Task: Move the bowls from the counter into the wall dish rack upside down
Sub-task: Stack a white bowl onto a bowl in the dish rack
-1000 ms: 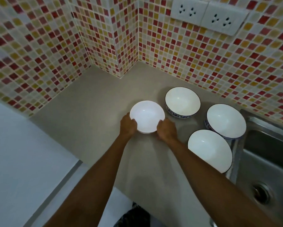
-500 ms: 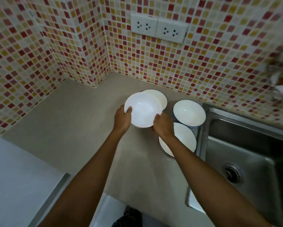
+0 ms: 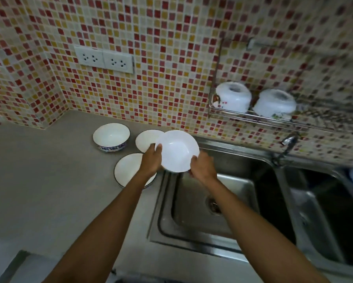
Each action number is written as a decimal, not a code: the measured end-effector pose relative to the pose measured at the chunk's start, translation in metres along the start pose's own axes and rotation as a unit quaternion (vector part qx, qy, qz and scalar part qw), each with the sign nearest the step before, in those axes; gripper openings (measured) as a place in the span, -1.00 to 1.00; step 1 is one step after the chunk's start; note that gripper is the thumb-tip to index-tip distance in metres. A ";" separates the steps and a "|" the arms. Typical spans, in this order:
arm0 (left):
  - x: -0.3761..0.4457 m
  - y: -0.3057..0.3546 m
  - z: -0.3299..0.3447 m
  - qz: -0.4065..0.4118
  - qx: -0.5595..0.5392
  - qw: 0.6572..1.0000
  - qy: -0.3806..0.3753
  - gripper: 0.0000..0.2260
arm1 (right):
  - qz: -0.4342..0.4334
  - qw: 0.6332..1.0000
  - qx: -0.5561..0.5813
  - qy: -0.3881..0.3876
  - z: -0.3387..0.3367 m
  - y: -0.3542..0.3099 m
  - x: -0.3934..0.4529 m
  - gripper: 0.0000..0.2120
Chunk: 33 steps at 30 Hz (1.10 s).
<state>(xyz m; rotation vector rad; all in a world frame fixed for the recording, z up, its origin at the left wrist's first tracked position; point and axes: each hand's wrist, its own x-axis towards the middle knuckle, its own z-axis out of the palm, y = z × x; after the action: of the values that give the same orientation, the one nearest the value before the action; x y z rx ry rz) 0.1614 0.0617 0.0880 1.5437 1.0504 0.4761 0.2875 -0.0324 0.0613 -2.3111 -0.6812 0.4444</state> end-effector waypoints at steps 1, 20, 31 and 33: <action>-0.006 0.002 0.015 -0.006 0.009 1.000 -0.003 -0.56 | 0.000 1.000 -0.005 0.006 -0.011 0.013 -0.001 -0.60; -0.025 0.023 0.153 -0.021 0.062 0.997 -0.051 -0.45 | 0.037 0.998 -0.047 0.033 -0.098 0.128 0.017 -0.67; -0.026 0.052 0.180 0.014 0.018 0.995 -0.093 -0.36 | 0.008 0.998 0.017 0.066 -0.140 0.144 0.028 -0.53; -0.023 0.057 0.177 0.041 0.013 0.994 -0.097 -0.37 | -0.012 0.995 0.049 0.082 -0.154 0.142 0.032 -0.47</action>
<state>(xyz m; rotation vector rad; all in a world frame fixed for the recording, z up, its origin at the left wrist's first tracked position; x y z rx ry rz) 0.3074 -0.0549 0.1001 1.6253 0.8492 0.3610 0.4368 -0.1823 0.0687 -2.2151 -0.5914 0.2668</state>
